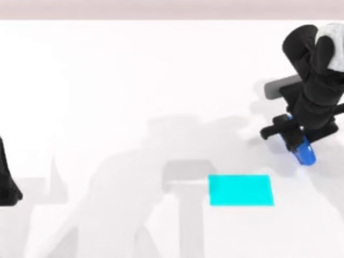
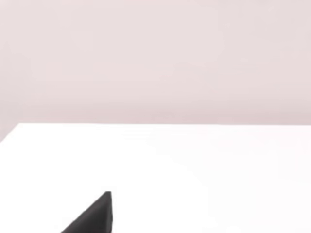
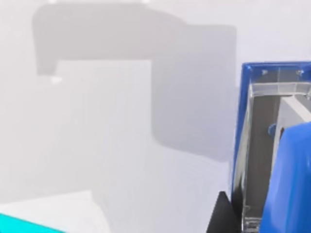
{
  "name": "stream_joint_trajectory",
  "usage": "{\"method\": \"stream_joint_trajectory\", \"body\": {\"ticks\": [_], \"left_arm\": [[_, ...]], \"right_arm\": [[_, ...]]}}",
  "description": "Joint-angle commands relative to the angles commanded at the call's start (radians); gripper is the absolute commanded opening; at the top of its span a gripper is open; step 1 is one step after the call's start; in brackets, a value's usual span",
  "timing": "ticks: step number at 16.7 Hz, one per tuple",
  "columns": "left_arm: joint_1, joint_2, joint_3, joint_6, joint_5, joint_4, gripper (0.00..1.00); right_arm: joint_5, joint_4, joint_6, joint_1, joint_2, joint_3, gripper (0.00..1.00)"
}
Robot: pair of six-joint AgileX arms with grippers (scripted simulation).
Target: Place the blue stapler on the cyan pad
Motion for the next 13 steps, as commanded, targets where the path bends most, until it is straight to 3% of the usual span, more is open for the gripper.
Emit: {"method": "stream_joint_trajectory", "body": {"ticks": [6, 13], "left_arm": [[0.0, 0.0, 0.0, 0.0, 0.0, 0.0, 1.0], [0.0, 0.0, 0.0, 0.0, 0.0, 0.0, 1.0]], "right_arm": [[-0.001, -0.257, -0.003, 0.005, -0.086, 0.155, 0.0], [-0.001, -0.282, 0.008, 0.003, -0.098, 0.173, 0.0]]}}
